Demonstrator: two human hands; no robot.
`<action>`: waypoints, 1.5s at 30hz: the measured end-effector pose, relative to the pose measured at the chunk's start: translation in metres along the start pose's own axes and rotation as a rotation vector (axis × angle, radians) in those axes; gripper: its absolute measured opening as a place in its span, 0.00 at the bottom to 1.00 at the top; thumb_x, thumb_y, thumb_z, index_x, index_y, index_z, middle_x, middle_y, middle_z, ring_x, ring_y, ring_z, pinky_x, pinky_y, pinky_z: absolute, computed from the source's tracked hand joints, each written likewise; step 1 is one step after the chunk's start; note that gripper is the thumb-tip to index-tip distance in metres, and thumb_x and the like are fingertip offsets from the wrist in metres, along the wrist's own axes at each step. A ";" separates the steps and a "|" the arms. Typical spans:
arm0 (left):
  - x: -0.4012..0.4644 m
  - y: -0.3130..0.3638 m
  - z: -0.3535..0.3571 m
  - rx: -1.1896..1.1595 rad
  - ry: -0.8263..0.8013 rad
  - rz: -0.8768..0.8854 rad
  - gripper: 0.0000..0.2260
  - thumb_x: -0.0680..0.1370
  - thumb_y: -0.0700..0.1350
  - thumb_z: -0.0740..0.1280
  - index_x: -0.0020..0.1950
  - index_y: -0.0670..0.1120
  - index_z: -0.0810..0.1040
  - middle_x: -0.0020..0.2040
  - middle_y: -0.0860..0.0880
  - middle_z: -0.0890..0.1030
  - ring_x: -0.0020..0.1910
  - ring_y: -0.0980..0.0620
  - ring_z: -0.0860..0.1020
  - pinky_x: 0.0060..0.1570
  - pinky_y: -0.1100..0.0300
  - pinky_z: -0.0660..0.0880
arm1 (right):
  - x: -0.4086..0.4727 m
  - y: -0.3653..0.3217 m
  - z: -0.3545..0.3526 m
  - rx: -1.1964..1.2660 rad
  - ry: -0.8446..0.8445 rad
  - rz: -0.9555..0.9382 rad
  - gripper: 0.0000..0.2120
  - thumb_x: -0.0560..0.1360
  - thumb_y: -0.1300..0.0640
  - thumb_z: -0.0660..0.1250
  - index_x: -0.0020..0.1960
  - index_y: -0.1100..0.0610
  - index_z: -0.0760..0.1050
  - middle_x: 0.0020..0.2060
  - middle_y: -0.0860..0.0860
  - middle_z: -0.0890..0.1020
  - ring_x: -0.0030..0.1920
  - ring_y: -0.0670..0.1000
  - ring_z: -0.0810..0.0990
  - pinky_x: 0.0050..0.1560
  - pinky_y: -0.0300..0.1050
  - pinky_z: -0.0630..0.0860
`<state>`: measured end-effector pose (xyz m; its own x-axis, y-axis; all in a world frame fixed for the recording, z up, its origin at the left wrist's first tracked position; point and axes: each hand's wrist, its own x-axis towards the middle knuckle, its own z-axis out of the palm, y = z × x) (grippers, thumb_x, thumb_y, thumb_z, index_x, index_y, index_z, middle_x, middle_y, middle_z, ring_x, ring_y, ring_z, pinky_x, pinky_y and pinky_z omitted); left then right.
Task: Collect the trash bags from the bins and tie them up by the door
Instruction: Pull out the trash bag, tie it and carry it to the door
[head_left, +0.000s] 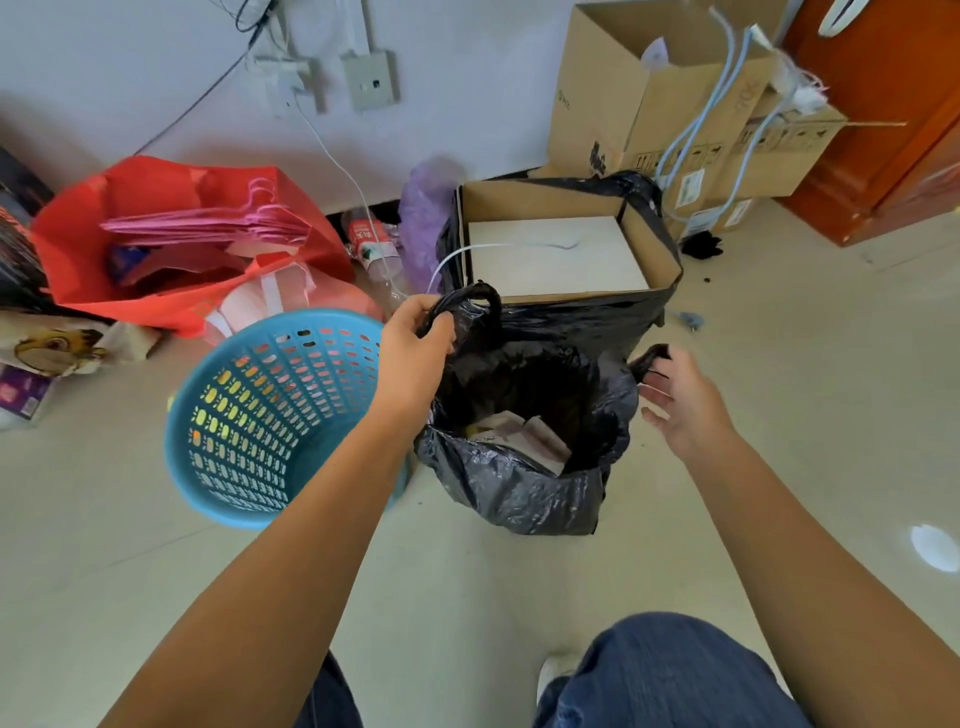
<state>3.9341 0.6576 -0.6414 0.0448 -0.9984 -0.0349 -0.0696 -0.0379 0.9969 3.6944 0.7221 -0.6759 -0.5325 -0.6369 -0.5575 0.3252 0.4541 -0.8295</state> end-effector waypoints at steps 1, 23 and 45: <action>0.000 0.002 -0.002 -0.005 -0.010 -0.009 0.07 0.76 0.36 0.62 0.42 0.47 0.74 0.30 0.51 0.72 0.27 0.59 0.69 0.30 0.70 0.67 | 0.000 -0.004 0.000 0.051 -0.042 0.032 0.19 0.78 0.41 0.55 0.49 0.54 0.76 0.45 0.50 0.79 0.49 0.49 0.75 0.54 0.48 0.69; -0.012 0.051 0.021 0.277 -0.481 0.598 0.10 0.69 0.39 0.62 0.42 0.53 0.78 0.44 0.57 0.76 0.52 0.54 0.75 0.60 0.61 0.69 | -0.053 -0.040 0.042 -0.778 -0.790 -0.556 0.22 0.72 0.44 0.67 0.64 0.38 0.66 0.44 0.42 0.80 0.46 0.42 0.78 0.52 0.39 0.73; -0.006 0.010 0.027 0.306 -0.218 0.110 0.05 0.78 0.39 0.62 0.52 0.43 0.75 0.42 0.51 0.77 0.39 0.56 0.74 0.44 0.66 0.71 | -0.043 -0.020 0.060 -0.646 -0.606 -0.333 0.30 0.79 0.38 0.49 0.54 0.60 0.79 0.25 0.49 0.75 0.32 0.50 0.76 0.46 0.46 0.70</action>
<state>3.9065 0.6621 -0.6335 -0.1901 -0.9815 0.0243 -0.3574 0.0922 0.9294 3.7577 0.7029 -0.6374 0.0356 -0.9287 -0.3691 -0.3625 0.3322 -0.8708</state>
